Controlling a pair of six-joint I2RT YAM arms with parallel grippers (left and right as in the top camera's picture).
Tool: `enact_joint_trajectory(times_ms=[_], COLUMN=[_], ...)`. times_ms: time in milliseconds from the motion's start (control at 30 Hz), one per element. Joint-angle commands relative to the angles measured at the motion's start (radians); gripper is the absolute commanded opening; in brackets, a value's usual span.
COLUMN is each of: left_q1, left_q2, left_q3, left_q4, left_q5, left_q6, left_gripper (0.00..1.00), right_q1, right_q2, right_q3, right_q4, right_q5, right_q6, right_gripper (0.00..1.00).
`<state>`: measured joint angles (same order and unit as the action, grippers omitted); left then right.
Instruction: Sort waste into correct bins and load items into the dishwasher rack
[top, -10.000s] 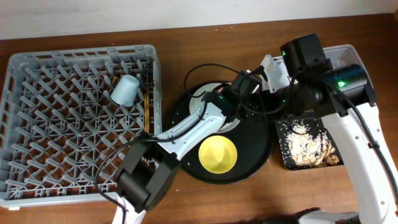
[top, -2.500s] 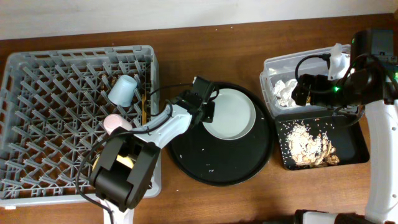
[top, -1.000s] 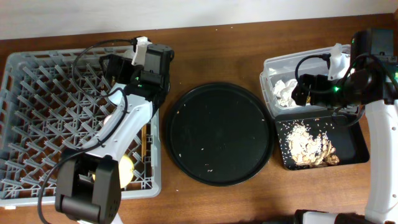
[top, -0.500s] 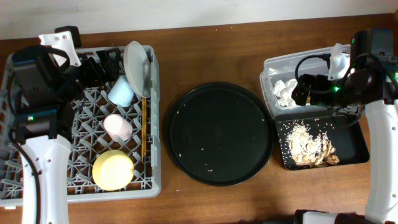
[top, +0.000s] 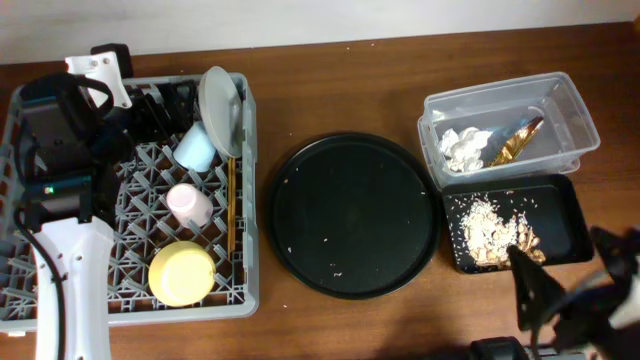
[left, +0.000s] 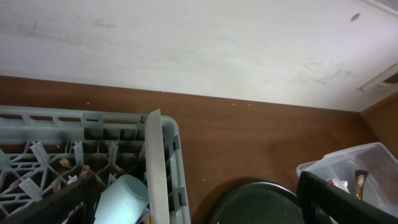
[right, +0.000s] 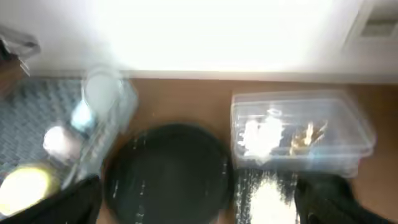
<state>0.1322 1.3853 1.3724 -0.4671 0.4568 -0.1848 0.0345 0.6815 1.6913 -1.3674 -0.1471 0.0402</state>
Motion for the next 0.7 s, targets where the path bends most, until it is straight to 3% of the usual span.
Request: enact_joint_trajectory(times_ms=[0, 100, 200, 233, 333, 467, 667], left_q1=[0.002, 0.002, 0.002, 0.002, 0.002, 0.002, 0.002], left_q2=[-0.004, -0.004, -0.004, -0.004, -0.004, -0.004, -0.004], left_q3=[0.006, 0.006, 0.006, 0.006, 0.006, 0.006, 0.006], left_q4=[0.0, -0.002, -0.002, -0.002, -0.002, -0.003, -0.019], left_q5=[0.011, 0.011, 0.01, 0.011, 0.011, 0.011, 0.011], left_q6=[-0.013, -0.013, -0.013, -0.013, -0.013, -0.013, -0.013], left_gripper=[1.0, 0.99, 0.99, 0.99, 0.99, 0.99, 0.99], right_q1=[0.019, 0.021, 0.021, 0.021, 0.02, 0.018, 0.017], right_q2=[-0.219, -0.501, -0.632, -0.652, -0.678, -0.678, -0.675], right_q3=[-0.317, -0.902, -1.389, -1.478, -1.686, -1.686, -1.686], right_q4=[0.314, 0.913, 1.495, 1.563, 1.583, 1.315, 1.289], right_q5=[0.024, -0.011, -0.067, -0.066, -0.045, 0.119, 0.126], right_q6=[-0.084, -0.088, -0.088, -0.088, -0.089, -0.088, -0.089], right_gripper=[0.99, 0.99, 0.99, 0.99, 0.99, 0.99, 0.99])
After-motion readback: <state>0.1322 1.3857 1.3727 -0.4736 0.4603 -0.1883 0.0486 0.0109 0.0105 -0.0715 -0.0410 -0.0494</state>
